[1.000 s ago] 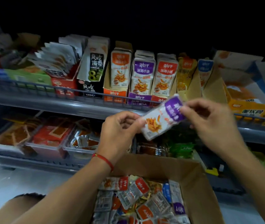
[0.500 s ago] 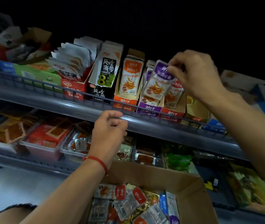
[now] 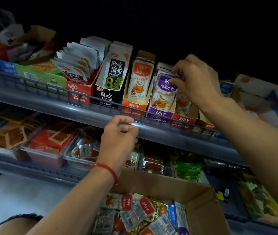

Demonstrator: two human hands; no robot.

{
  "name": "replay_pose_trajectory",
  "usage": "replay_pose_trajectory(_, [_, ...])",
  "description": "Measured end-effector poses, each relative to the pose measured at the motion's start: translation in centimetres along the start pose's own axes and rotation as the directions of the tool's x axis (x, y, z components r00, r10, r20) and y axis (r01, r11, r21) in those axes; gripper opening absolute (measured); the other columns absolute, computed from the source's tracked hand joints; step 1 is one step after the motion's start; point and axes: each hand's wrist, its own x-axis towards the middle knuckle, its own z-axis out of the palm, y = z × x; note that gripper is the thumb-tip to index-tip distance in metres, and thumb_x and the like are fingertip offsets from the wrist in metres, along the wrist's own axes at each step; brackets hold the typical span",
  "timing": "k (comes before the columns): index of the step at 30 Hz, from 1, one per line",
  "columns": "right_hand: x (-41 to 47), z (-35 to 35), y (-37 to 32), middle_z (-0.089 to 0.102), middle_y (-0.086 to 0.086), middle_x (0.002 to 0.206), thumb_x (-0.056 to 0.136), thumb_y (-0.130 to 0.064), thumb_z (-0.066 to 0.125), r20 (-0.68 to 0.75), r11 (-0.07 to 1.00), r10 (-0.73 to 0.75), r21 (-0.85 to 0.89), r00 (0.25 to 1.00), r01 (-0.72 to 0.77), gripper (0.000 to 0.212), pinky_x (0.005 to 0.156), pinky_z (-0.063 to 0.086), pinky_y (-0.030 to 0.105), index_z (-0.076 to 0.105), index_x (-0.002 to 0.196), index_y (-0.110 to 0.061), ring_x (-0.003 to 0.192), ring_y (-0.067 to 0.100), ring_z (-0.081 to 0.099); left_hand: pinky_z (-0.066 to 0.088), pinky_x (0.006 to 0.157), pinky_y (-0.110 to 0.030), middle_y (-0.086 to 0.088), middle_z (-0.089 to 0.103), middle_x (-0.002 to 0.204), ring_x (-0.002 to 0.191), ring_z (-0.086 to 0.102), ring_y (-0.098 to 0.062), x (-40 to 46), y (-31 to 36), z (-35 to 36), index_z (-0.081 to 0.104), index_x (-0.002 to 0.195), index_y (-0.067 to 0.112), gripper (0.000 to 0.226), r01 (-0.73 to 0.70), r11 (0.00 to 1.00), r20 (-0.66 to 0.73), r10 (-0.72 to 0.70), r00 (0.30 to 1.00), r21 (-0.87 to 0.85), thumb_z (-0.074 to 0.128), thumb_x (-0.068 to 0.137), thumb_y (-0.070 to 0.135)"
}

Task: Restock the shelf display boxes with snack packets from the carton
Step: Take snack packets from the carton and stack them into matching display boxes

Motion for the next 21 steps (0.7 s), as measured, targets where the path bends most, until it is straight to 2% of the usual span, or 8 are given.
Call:
replay_pose_trajectory(4, [-0.5,-0.2,0.0,0.060,0.008,0.123,0.095,-0.033,0.068,-0.034,1.000,-0.016,0.002,0.999,0.016,0.029,0.075,0.052,0.042,0.063,0.118,-0.015,0.107,0.030,0.061,0.060,0.070,-0.045,-0.006,0.065,0.078,0.067,0.065,-0.016,-0.2,-0.1,0.2,0.064,0.100,0.021,0.016,-0.012,1.000,0.028,0.011,1.000,0.028,0.064,0.092,0.006])
replay_pose_trajectory(9, [-4.6,-2.0,-0.2,0.061,0.008,0.118,0.099,-0.039,0.060,-0.069,0.998,-0.037,0.056,0.997,0.041,0.028,0.073,0.048,0.039,0.063,0.115,-0.017,0.103,0.029,0.060,0.059,0.073,-0.051,-0.003,0.063,0.077,0.076,0.067,-0.030,-0.6,-1.1,0.2,0.065,0.091,0.025,0.016,-0.046,0.984,0.119,0.026,0.993,0.170,0.065,0.090,0.009])
replay_pose_trajectory(11, [-7.5,-2.6,-0.5,0.062,0.005,0.112,0.100,-0.043,0.055,-0.053,0.994,-0.022,0.104,0.998,0.027,0.029,0.070,0.043,0.037,0.065,0.110,-0.019,0.098,0.025,0.060,0.060,0.073,-0.049,-0.004,0.067,0.082,0.082,0.069,-0.033,-1.1,-1.8,0.4,0.065,0.093,0.025,0.016,-0.061,0.966,0.183,0.015,0.983,0.251,0.066,0.090,0.010])
replay_pose_trajectory(14, [-12.8,-2.6,-0.7,0.061,0.000,0.107,0.099,-0.042,0.056,0.051,0.977,0.001,0.214,0.999,-0.012,0.024,0.069,0.046,0.035,0.064,0.106,-0.021,0.093,0.020,0.059,0.058,0.072,-0.042,0.000,0.071,0.086,0.080,0.069,-0.025,-1.9,-3.5,0.7,0.065,0.088,0.032,0.017,-0.089,0.927,0.284,-0.019,0.959,0.364,0.067,0.088,0.015])
replay_pose_trajectory(16, [-16.3,-2.1,-0.7,0.059,-0.004,0.102,0.099,-0.043,0.056,0.140,0.961,0.018,0.272,0.990,-0.056,0.022,0.070,0.052,0.040,0.063,0.104,-0.023,0.091,0.020,0.059,0.056,0.076,-0.036,0.006,0.071,0.086,0.078,0.068,-0.016,-2.3,-4.7,1.1,0.066,0.087,0.031,0.015,-0.143,0.865,0.369,-0.051,0.928,0.481,0.068,0.087,0.016])
replay_pose_trajectory(18, [-19.8,-1.2,-0.7,0.056,-0.009,0.099,0.098,-0.045,0.055,0.245,0.943,0.026,0.315,0.969,-0.105,0.022,0.072,0.054,0.041,0.063,0.103,-0.025,0.087,0.016,0.058,0.055,0.080,-0.031,0.007,0.070,0.091,0.085,0.066,-0.010,-3.2,-6.0,1.5,0.066,0.089,0.029,0.015,-0.220,0.763,0.465,-0.117,0.877,0.607,0.067,0.088,0.015])
replay_pose_trajectory(21, [-24.2,0.4,-0.8,0.059,-0.009,0.100,0.099,-0.046,0.054,0.406,0.929,0.027,0.327,0.913,-0.172,0.023,0.071,0.053,0.035,0.066,0.105,-0.027,0.081,0.010,0.057,0.053,0.082,-0.027,0.006,0.068,0.098,0.095,0.066,-0.013,-4.9,-8.2,1.7,0.067,0.099,0.026,0.013,-0.384,0.559,0.609,-0.295,0.736,0.735,0.067,0.089,0.017])
